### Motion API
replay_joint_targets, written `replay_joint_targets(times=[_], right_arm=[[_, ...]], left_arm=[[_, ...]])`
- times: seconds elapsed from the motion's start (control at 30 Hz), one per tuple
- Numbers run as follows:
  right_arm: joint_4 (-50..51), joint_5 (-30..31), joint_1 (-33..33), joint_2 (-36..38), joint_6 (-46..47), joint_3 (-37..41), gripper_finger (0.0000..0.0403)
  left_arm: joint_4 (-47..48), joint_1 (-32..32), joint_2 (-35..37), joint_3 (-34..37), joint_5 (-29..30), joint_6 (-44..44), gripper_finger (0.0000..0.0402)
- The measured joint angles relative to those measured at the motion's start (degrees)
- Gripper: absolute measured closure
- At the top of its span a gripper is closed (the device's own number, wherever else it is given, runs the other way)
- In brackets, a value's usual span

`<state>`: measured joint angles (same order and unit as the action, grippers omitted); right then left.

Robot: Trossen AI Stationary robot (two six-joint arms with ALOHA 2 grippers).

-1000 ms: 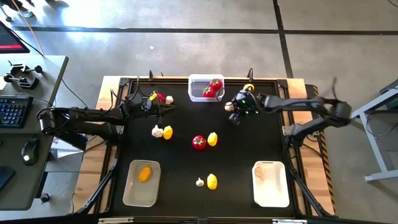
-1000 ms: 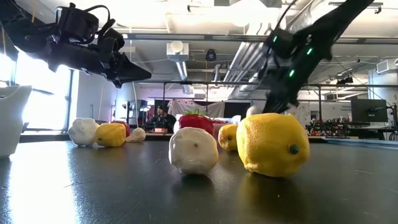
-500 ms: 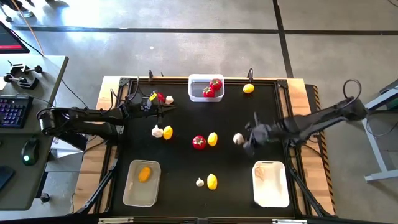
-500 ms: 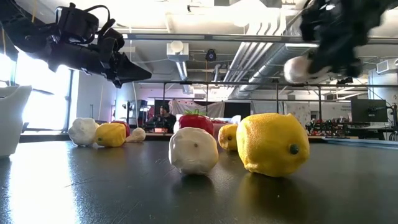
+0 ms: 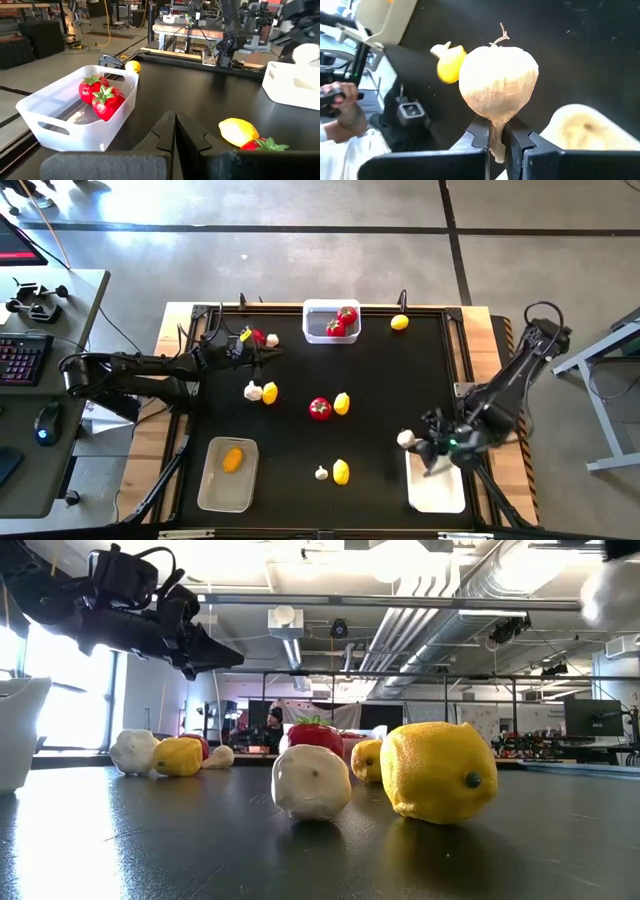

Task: Sort produce into baskets
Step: Put the white garlic into the white bin

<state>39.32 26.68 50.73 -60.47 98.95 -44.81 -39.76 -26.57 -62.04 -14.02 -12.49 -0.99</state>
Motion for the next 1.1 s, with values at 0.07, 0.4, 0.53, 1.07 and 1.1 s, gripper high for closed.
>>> replay_joint_targets(times=[0.07,0.4,0.53,1.07,1.1], right_arm=[[5.13,1.37,3.35,-1.82,3.76,-3.73,0.0398],[22.58,-9.50,11.43,-14.86,29.02,-15.07,0.0400],[23.26,-12.11,9.14,-19.79,29.58,-15.92,0.0400],[30.14,-25.01,3.77,-29.72,29.98,-15.92,0.0401],[30.29,-26.05,3.56,-30.20,29.82,-15.92,0.0401]], left_arm=[[-0.37,0.00,0.00,0.00,0.09,-0.26,0.0401],[-0.80,0.00,0.00,0.01,0.09,-0.28,0.0401],[-0.93,0.00,0.00,0.00,0.09,-0.29,0.0401],[-0.91,0.00,0.01,0.01,0.09,-0.63,0.0402],[-0.90,0.00,0.00,0.01,0.07,-0.90,0.0401]])
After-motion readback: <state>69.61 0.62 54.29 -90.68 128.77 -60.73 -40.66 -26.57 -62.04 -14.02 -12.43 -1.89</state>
